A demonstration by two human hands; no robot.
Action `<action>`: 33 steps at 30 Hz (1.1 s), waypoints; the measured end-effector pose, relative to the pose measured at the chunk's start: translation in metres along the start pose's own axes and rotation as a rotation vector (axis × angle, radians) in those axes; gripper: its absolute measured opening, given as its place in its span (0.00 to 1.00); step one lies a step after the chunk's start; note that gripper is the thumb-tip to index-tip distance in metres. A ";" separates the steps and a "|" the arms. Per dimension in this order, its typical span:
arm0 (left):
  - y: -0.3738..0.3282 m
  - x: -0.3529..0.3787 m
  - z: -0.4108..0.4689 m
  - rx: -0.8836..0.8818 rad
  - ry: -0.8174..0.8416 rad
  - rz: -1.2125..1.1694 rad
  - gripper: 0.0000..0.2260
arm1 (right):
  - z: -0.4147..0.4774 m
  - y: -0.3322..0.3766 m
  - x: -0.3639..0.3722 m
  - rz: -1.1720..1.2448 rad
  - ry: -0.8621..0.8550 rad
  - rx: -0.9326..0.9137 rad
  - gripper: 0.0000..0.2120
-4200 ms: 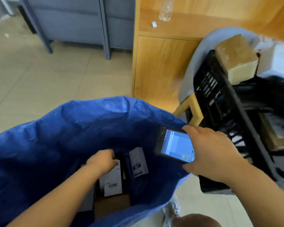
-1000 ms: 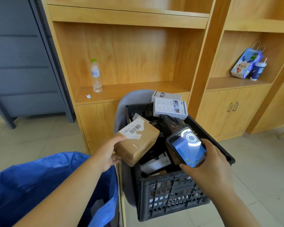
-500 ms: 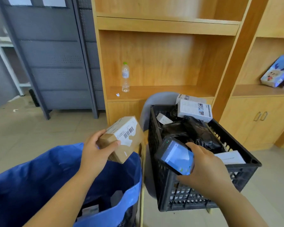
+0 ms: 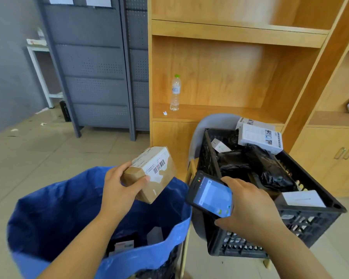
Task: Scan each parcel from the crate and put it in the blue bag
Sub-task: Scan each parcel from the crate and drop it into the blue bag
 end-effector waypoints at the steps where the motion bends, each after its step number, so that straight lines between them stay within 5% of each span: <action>1: 0.002 -0.001 0.000 -0.002 -0.003 0.005 0.28 | 0.000 0.001 0.000 -0.002 0.003 0.000 0.36; 9: 0.026 -0.008 0.003 -0.035 0.023 0.077 0.27 | 0.009 0.009 0.014 0.015 0.039 0.007 0.41; 15: 0.088 -0.026 0.010 -0.242 0.081 0.212 0.25 | 0.025 0.024 0.057 -0.012 0.147 0.015 0.35; 19: 0.148 -0.038 0.016 -0.429 0.138 0.338 0.29 | 0.043 0.040 0.096 0.009 0.235 -0.026 0.39; 28: 0.294 -0.016 0.036 -0.750 0.521 0.903 0.27 | 0.110 0.059 0.197 -0.007 0.431 -0.068 0.47; 33: 0.363 0.016 0.037 -0.936 0.614 0.803 0.24 | 0.138 0.061 0.243 -0.068 0.491 -0.084 0.46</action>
Point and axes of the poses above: each hand's wrist, its own z-axis towards the middle knuckle, its own x-axis out of the palm, y = z × x, the point moved 9 cm from there along z, towards the middle knuckle, and after that the axes turned 1 degree about -x, right-handed, at the moved point
